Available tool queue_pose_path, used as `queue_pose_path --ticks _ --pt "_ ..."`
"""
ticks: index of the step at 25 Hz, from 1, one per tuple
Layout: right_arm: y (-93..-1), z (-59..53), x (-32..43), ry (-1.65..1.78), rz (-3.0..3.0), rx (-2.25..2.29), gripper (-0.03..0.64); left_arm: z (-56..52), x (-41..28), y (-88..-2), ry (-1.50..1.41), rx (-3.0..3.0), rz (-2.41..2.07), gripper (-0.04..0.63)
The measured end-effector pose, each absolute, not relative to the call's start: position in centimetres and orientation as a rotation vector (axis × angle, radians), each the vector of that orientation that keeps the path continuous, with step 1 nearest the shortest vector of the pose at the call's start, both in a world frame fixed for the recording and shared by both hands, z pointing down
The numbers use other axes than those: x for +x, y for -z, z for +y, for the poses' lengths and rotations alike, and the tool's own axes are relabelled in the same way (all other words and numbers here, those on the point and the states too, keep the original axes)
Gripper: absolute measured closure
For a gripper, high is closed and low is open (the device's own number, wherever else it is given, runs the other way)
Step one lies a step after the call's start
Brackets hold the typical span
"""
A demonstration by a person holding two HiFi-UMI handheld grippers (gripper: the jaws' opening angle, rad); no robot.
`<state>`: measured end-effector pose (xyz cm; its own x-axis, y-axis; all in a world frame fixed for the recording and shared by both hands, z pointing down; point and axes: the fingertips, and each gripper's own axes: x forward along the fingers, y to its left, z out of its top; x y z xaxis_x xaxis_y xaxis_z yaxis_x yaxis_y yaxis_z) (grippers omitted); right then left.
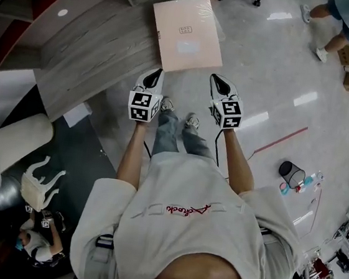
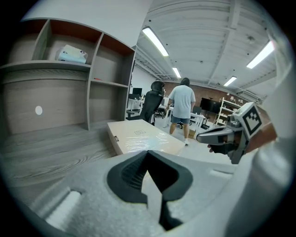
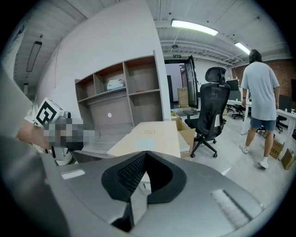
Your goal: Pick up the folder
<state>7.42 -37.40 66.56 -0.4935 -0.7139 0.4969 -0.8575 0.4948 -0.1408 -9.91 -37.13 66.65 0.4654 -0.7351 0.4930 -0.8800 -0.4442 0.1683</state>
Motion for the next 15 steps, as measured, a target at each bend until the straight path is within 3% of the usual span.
queue_pose_path --ticks 9,15 --pt "-70.3 -37.7 5.6 -0.705 -2.367 1.301 0.611 -37.7 -9.9 -69.0 -0.494 2.301 -1.323 0.597" --pt "-72.1 -38.4 4.3 -1.017 -2.415 1.349 0.611 -38.4 -9.5 -69.8 -0.490 2.303 -1.305 0.597"
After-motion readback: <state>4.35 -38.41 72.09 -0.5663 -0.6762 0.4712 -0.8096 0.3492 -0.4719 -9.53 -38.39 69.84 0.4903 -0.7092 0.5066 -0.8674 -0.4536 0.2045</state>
